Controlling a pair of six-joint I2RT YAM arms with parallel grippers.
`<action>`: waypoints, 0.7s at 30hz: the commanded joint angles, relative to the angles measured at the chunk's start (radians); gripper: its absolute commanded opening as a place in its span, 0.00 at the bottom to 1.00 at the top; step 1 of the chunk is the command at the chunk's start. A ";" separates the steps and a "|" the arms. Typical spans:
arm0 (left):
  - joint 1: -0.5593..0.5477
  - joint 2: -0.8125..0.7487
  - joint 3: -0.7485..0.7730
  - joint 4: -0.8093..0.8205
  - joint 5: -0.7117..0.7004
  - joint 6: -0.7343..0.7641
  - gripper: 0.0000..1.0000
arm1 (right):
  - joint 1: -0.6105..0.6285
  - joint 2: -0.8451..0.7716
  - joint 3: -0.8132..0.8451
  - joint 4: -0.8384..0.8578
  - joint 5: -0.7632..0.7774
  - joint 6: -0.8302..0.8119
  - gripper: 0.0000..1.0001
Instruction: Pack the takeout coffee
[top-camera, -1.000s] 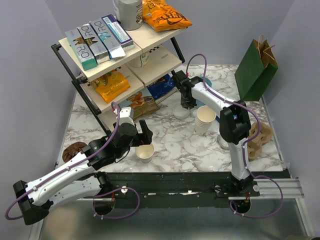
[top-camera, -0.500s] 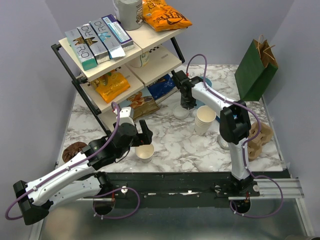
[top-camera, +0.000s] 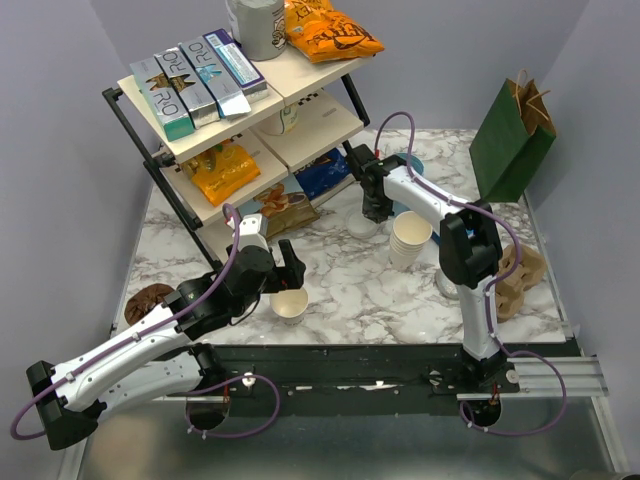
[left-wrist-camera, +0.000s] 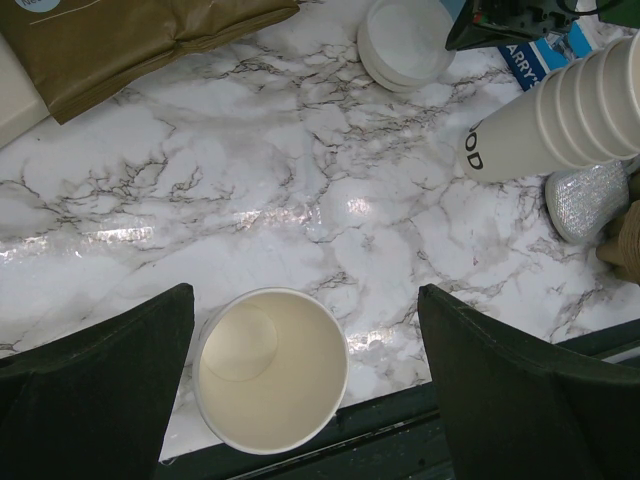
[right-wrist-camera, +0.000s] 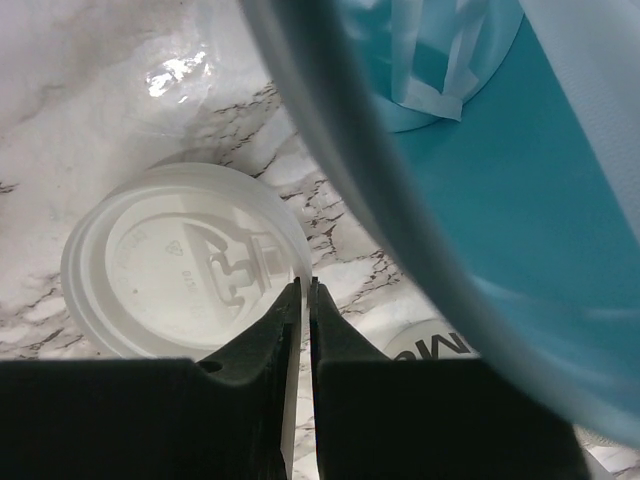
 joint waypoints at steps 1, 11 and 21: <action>0.005 -0.009 0.003 -0.005 0.008 0.002 0.99 | -0.009 0.006 -0.019 0.013 -0.008 0.019 0.11; 0.005 -0.011 0.000 0.004 0.020 -0.001 0.99 | -0.008 -0.065 -0.083 0.035 -0.008 -0.005 0.01; 0.003 0.038 0.015 0.053 0.081 0.025 0.99 | 0.014 -0.261 -0.369 0.246 -0.227 -0.130 0.01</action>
